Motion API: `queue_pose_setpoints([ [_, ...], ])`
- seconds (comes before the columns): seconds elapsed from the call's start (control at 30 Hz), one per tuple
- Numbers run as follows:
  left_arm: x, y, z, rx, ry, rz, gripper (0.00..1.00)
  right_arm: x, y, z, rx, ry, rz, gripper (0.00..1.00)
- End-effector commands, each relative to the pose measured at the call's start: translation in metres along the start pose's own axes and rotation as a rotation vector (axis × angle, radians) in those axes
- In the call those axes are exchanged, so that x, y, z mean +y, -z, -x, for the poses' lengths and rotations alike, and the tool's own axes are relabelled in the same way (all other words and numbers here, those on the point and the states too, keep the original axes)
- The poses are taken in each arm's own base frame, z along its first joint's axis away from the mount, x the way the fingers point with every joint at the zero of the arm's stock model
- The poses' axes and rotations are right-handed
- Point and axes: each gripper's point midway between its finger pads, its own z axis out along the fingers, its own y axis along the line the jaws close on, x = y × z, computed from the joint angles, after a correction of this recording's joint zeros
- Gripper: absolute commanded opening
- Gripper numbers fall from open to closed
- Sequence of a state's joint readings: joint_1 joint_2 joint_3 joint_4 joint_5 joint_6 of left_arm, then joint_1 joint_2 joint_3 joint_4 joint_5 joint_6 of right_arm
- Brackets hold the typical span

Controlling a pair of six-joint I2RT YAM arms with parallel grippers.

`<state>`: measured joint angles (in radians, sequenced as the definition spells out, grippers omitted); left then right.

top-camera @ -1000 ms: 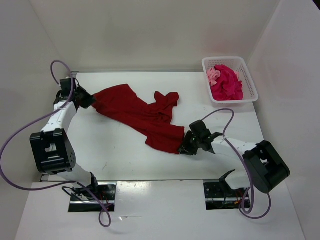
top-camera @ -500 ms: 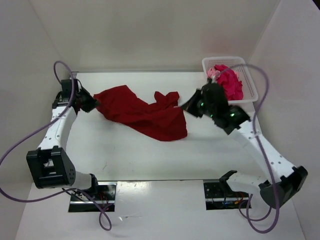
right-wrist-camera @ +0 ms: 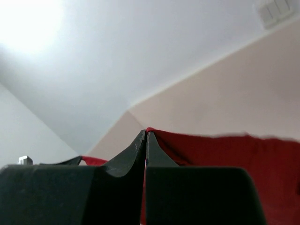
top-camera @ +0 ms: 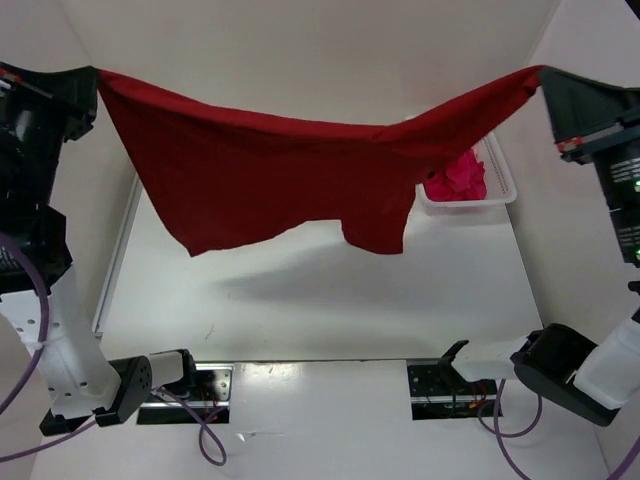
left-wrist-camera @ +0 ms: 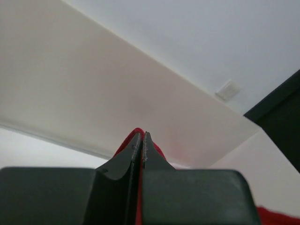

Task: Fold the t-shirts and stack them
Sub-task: Flatten out the tshirt

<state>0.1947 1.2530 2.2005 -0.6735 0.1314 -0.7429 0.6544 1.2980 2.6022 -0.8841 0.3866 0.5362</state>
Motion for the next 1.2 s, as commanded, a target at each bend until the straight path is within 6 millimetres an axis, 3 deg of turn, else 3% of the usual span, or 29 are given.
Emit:
queue_pose_setpoints([
  [0.0, 0.023, -0.024, -0.007, 0.020, 0.036, 0.091, 0.00, -0.014, -0.016, 0.013, -0.099, 0.094, -0.109, 0.00],
  [0.07, 0.028, -0.039, -0.011, 0.030, 0.038, 0.095, 0.00, -0.017, -0.022, 0.026, -0.168, 0.126, -0.142, 0.00],
  [0.17, 0.045, -0.064, -0.016, 0.034, 0.039, 0.127, 0.00, -0.034, -0.059, -0.011, -0.137, 0.232, -0.243, 0.00],
  [0.2, 0.049, -0.069, -0.020, 0.036, 0.051, 0.130, 0.00, -0.039, -0.070, -0.026, -0.115, 0.264, -0.265, 0.00],
  [0.23, 0.053, -0.075, -0.027, 0.050, 0.054, 0.130, 0.00, -0.049, -0.090, -0.060, -0.058, 0.321, -0.301, 0.00],
  [0.3, 0.082, -0.094, -0.058, 0.116, 0.075, 0.185, 0.00, -0.055, -0.111, -0.093, -0.016, 0.389, -0.303, 0.00],
  [0.33, 0.092, -0.101, -0.068, 0.135, 0.078, 0.201, 0.00, -0.062, -0.129, -0.132, 0.055, 0.430, -0.296, 0.00],
  [0.37, 0.118, -0.112, -0.097, 0.189, 0.088, 0.245, 0.00, -0.075, -0.151, -0.166, 0.132, 0.449, -0.255, 0.00],
  [0.4, 0.130, -0.115, -0.110, 0.207, 0.091, 0.272, 0.00, -0.089, -0.155, -0.155, 0.106, 0.435, -0.295, 0.00],
  [0.43, 0.147, -0.122, -0.130, 0.246, 0.098, 0.304, 0.00, -0.103, -0.173, -0.197, 0.214, 0.433, -0.240, 0.00],
  [0.47, 0.161, -0.125, -0.146, 0.283, 0.104, 0.334, 0.00, -0.122, -0.184, -0.217, 0.271, 0.426, -0.234, 0.00],
  [0.5, 0.173, -0.130, -0.159, 0.306, 0.097, 0.350, 0.00, -0.155, -0.195, -0.225, 0.310, 0.406, -0.274, 0.00],
  [0.53, 0.197, -0.139, -0.183, 0.348, 0.103, 0.398, 0.00, -0.169, -0.206, -0.238, 0.341, 0.392, -0.272, 0.00],
  [0.57, 0.207, -0.143, -0.194, 0.372, 0.098, 0.414, 0.00, -0.195, -0.220, -0.280, 0.447, 0.375, -0.260, 0.00],
  [0.6, 0.213, -0.153, -0.200, 0.376, 0.098, 0.417, 0.00, -0.224, -0.227, -0.286, 0.483, 0.359, -0.302, 0.00],
  [0.63, 0.232, -0.165, -0.224, 0.432, 0.110, 0.445, 0.00, -0.212, -0.242, -0.268, 0.431, 0.320, -0.271, 0.00],
  [0.67, 0.219, -0.179, -0.209, 0.407, 0.120, 0.404, 0.00, -0.235, -0.256, -0.295, 0.472, 0.309, -0.291, 0.00],
  [0.7, 0.227, -0.191, -0.219, 0.426, 0.127, 0.403, 0.00, -0.232, -0.262, -0.283, 0.433, 0.294, -0.282, 0.00],
  [0.73, 0.225, -0.198, -0.211, 0.405, 0.149, 0.394, 0.00, -0.222, -0.269, -0.263, 0.371, 0.258, -0.253, 0.00],
  [0.77, 0.212, -0.210, -0.195, 0.376, 0.145, 0.348, 0.00, -0.222, -0.273, -0.259, 0.360, 0.242, -0.244, 0.00],
  [0.87, 0.199, -0.216, -0.147, 0.285, 0.185, 0.293, 0.00, -0.190, -0.269, -0.191, 0.200, 0.224, -0.201, 0.00],
  [0.9, 0.193, -0.219, -0.145, 0.278, 0.199, 0.267, 0.00, -0.182, -0.266, -0.173, 0.165, 0.225, -0.189, 0.00],
  [0.97, 0.183, -0.213, -0.107, 0.207, 0.209, 0.223, 0.00, -0.158, -0.254, -0.129, 0.076, 0.198, -0.145, 0.00],
  [1.03, 0.180, -0.208, -0.083, 0.160, 0.196, 0.206, 0.00, -0.144, -0.246, -0.110, 0.046, 0.181, -0.111, 0.00],
  [1.07, 0.173, -0.206, -0.077, 0.144, 0.189, 0.190, 0.00, -0.137, -0.242, -0.105, 0.041, 0.168, -0.095, 0.00],
  [1.13, 0.180, -0.205, -0.063, 0.110, 0.179, 0.186, 0.00, -0.127, -0.233, -0.092, 0.023, 0.171, -0.080, 0.00],
  [1.17, 0.179, -0.205, -0.064, 0.117, 0.180, 0.178, 0.00, -0.129, -0.231, -0.094, 0.036, 0.171, -0.090, 0.00],
])
